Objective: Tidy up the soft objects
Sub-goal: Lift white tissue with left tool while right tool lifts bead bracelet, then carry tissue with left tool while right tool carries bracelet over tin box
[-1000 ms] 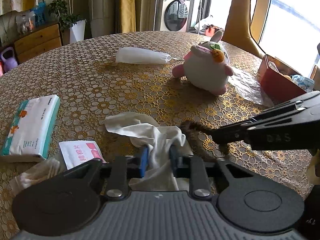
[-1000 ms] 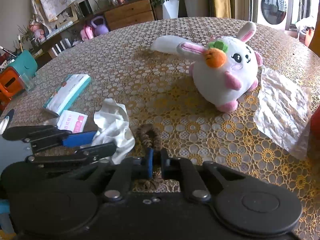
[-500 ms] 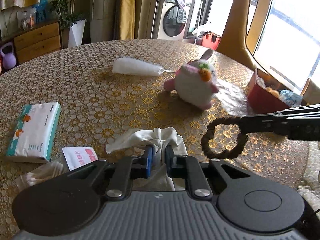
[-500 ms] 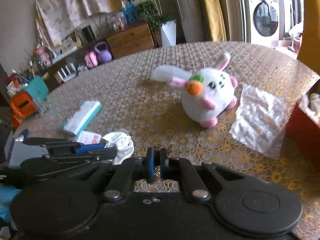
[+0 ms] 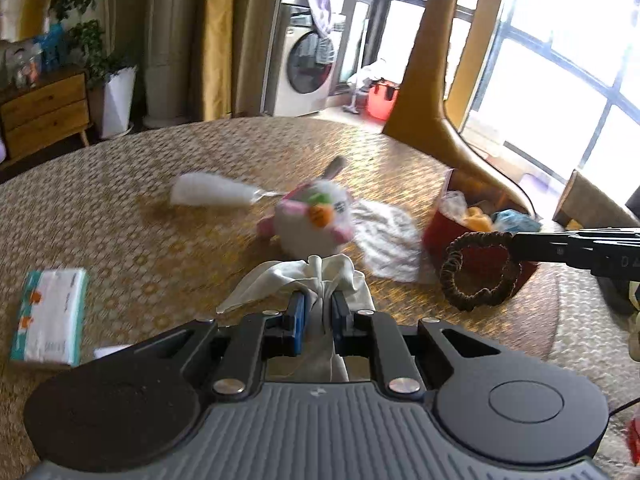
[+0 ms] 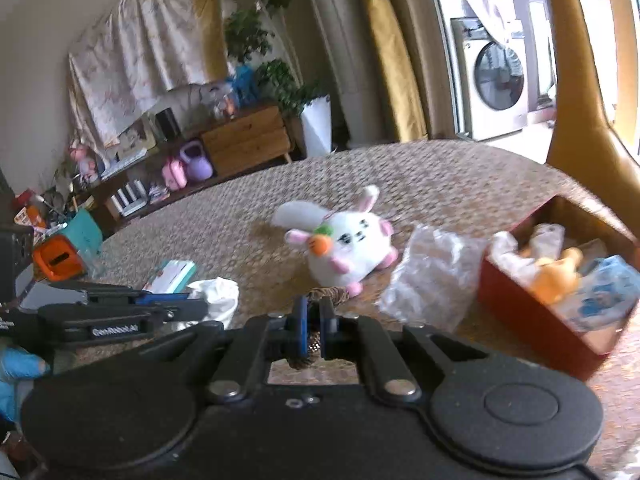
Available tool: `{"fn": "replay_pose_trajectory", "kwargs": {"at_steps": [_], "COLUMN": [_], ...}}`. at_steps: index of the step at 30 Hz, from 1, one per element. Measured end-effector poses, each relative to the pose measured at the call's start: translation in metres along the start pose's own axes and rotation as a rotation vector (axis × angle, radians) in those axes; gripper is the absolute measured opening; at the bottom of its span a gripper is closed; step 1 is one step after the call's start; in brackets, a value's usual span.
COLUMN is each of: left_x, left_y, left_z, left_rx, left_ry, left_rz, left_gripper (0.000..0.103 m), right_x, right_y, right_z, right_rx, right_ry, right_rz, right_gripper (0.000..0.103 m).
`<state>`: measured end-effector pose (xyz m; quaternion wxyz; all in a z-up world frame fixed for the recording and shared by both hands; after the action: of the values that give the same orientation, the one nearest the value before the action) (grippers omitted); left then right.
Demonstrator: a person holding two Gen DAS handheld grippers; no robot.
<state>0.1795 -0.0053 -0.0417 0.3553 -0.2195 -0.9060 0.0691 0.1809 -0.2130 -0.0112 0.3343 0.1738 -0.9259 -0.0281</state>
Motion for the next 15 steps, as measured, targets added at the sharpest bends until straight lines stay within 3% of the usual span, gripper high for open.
{"fn": "replay_pose_trajectory", "kwargs": {"at_steps": [15], "left_x": [-0.04], "left_y": [-0.101], "left_z": [-0.055], "left_rx": [-0.143], "left_ry": [0.024], "left_rz": [0.114], "left_gripper": [0.014], "right_x": [0.049], "right_y": [-0.097], "right_z": [-0.027], "right_rx": [-0.099], "right_ry": [-0.141], "right_rz": [0.133], "right_gripper": [0.005]}}
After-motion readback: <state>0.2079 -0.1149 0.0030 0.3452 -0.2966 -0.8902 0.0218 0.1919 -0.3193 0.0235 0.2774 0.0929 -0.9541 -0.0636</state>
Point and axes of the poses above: each gripper's, at about its wrist camera, not at the fingertips, and x roughly against the way its jaws point, y to its left, z to its underside, the point moved 5 cm from there along -x, roughly the way its jaws point, and after that the axes turned 9 degrees about z, right-handed, at the moved point
